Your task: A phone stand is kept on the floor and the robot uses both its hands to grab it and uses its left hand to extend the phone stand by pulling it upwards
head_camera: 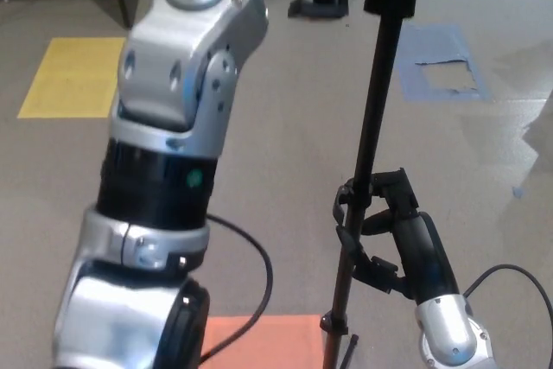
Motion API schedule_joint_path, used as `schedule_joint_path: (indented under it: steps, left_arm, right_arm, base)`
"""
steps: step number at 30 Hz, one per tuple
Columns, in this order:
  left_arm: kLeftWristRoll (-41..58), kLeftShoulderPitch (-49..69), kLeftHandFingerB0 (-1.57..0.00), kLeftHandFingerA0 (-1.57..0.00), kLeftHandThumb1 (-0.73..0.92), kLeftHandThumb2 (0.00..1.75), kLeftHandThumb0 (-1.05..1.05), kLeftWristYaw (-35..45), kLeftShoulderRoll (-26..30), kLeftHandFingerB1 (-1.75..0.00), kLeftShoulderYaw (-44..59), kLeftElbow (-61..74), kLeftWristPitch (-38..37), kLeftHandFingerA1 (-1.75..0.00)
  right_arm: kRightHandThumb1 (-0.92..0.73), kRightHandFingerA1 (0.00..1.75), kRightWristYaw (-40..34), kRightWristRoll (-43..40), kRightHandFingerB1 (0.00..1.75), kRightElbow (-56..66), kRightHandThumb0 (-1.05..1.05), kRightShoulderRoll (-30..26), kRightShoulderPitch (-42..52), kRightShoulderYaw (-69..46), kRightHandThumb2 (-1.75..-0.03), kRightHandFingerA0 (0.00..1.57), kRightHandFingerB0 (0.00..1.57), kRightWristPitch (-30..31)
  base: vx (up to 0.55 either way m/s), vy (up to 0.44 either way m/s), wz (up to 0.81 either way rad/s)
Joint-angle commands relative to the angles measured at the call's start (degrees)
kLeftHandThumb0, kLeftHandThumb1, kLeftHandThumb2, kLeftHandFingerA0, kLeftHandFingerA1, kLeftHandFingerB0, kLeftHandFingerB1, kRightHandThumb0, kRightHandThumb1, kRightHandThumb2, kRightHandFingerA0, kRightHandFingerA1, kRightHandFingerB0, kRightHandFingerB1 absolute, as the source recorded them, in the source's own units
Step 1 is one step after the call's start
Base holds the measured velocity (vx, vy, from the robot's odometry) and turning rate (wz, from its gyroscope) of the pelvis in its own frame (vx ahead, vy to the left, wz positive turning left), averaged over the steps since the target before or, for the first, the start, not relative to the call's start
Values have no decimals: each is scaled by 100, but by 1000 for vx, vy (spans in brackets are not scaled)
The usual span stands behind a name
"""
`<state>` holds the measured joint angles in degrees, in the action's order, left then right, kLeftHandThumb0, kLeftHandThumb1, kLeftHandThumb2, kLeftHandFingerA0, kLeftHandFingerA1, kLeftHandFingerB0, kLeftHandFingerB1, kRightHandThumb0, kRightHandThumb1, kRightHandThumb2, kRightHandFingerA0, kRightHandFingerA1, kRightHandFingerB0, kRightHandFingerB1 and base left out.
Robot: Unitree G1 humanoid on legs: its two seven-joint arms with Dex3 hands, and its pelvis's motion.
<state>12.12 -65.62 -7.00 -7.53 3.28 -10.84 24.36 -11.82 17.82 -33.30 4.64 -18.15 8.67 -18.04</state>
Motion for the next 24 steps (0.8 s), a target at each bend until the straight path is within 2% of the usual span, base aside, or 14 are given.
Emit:
schedule_joint_path:
  steps: [1, 2, 3, 4, 5, 6, 7, 8, 9, 10, 11, 12, 13, 24]
  left_arm:
    - [507, -5466, -50, -91, 48, 83, -25, 34, 869, -110, 878, -1815, -886, -175]
    - [474, -5520, -50, -91, 48, 83, -25, 48, 894, -110, 857, -1858, -884, -175]
    - [386, -5622, -27, -73, 69, 61, -50, 175, 1010, -89, 778, -1927, -753, -173]
    - [318, -5688, -27, -73, 69, 61, -50, 319, 1124, -89, 707, -1969, -595, -173]
    - [337, -5849, -4, -70, 71, 61, -64, 554, 1381, -56, 686, -2044, -138, -132]
    - [269, -5959, -7, -80, 67, 61, -64, 556, 1500, -52, 642, -2056, 167, -129]
    - [208, -5994, -7, -80, 67, 61, -64, 490, 1515, -52, 610, -2045, 259, -129]
    - [-21, -5987, 0, -45, 72, 60, -57, 559, 1647, -59, 449, -1984, 235, -127]
    - [-339, -5823, 0, -24, 87, 63, -66, 1142, 2019, -56, 137, -1838, -32, -131]
    - [-420, -5696, 0, -24, 87, 63, -66, 1619, 2265, -56, -13, -1747, -151, -131]
    - [-120, -5582, 0, -3, 92, 84, -56, 2070, 2316, -55, 135, -1799, -433, -138]
    - [274, -5470, 0, -3, 92, 84, -56, 2516, 2319, -55, 358, -1883, -755, -138]
    - [352, -5452, 0, -3, 92, 84, -56, 2610, 2320, -55, 397, -1911, -822, -138]
    - [381, -5560, 0, -3, 92, 84, -56, 2743, 2334, -55, 368, -2237, -947, -138]
  right_arm:
    - [-77, 154, -291, 59, 133, 2, -44, -154, 247, -63, -75, 87, 80, -81]
    - [-77, 154, -289, 62, 133, 13, -44, -153, 250, -60, -75, 87, 80, -65]
    - [-77, 154, -289, 70, 132, 18, -43, -156, 252, -55, -75, 87, 79, -59]
    - [-77, 154, -291, 74, 132, 11, -43, -161, 251, -51, -75, 87, 79, -71]
    - [-78, 152, -320, 96, 130, -1, -43, -161, 239, -48, -73, 87, 81, -55]
    - [-78, 152, -334, 89, 130, -14, -43, -146, 235, -53, -73, 87, 82, -52]
    - [-78, 152, -336, 77, 130, -20, -43, -136, 235, -58, -73, 87, 82, -55]
    - [-77, 151, -345, 71, 127, -26, -42, -131, 235, -61, -74, 88, 83, -67]
    - [-77, 150, -380, 93, 127, -40, -43, -138, 235, -58, -74, 89, 84, -103]
    - [-77, 150, -410, 107, 127, -58, -43, -138, 236, -55, -74, 89, 84, -132]
    - [-77, 151, -408, 104, 129, -63, -43, -142, 233, -58, -74, 89, 84, -132]
    - [-77, 151, -398, 96, 129, -65, -43, -146, 229, -63, -74, 89, 84, -126]
    - [-77, 151, -400, 94, 129, -76, -43, -138, 226, -60, -74, 89, 84, -128]
    - [-77, 151, -460, 92, 129, -131, -43, -78, 262, -47, -74, 89, 84, -142]
  base:
    - [0, 0, 0]
    - [0, 0, 0]
    - [0, 0, 0]
    - [0, 0, 0]
    - [0, 0, 0]
    - [0, 0, 0]
    - [0, 0, 0]
    - [0, 0, 0]
    - [0, 0, 0]
    - [0, 0, 0]
    - [0, 0, 0]
    - [0, 0, 0]
    - [0, 0, 0]
    - [0, 0, 0]
